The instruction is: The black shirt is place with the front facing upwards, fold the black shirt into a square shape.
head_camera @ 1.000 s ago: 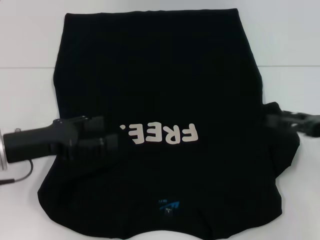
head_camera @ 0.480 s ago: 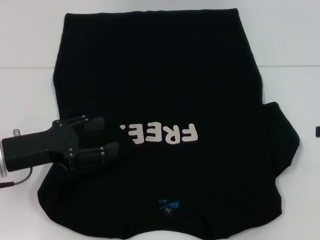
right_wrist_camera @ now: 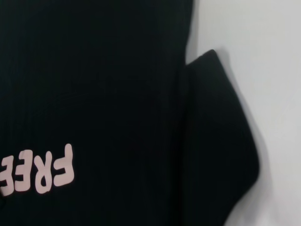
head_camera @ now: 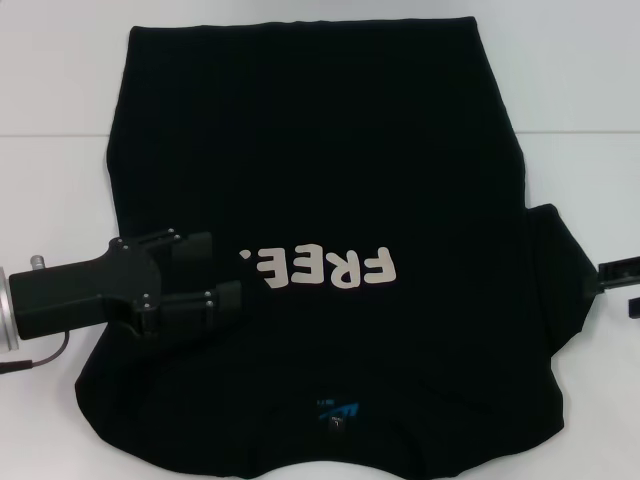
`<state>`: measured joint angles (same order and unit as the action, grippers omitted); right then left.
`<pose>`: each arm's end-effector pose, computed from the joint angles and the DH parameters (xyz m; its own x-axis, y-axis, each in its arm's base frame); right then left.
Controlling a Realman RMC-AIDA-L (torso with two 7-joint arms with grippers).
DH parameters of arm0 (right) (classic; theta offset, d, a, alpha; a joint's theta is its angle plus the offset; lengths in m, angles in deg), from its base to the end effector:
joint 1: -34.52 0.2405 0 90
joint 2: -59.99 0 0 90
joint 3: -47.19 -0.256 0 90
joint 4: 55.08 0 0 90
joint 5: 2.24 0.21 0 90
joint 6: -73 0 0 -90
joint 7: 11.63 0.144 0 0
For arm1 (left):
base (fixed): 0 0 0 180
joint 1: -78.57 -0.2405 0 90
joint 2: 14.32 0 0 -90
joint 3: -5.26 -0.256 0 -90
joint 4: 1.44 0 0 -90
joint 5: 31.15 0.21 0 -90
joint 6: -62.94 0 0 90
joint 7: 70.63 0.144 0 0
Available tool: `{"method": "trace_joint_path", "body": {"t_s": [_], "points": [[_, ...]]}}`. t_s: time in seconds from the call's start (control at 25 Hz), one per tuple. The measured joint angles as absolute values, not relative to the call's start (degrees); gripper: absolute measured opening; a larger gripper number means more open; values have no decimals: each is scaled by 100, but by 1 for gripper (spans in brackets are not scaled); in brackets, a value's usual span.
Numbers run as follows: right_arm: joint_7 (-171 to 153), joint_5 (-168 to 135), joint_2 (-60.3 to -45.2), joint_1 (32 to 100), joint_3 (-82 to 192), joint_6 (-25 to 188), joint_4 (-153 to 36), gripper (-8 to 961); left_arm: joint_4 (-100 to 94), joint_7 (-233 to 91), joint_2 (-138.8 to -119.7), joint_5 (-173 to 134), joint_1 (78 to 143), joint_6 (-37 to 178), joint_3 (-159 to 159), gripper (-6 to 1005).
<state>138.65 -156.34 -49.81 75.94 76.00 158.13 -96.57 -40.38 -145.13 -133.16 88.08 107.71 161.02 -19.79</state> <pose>0.3095 0.3788 0.0817 0.0410 -0.9519 -0.3036 -0.9752 0.0280 -0.2195 -0.2766 0.3148 0.0302 0.7538 0.2772 0.5958 0.4614 -0.8689 -0.1794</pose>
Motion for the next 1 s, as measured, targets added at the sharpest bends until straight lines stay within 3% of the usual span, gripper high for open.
{"method": "trace_joint_path", "body": {"t_s": [1.0], "points": [[13858,-15631,-5169,7923,8072,14856,-9066,700,-4046,-14524,-13347,8786,10765,16098,-1954,848]]}}
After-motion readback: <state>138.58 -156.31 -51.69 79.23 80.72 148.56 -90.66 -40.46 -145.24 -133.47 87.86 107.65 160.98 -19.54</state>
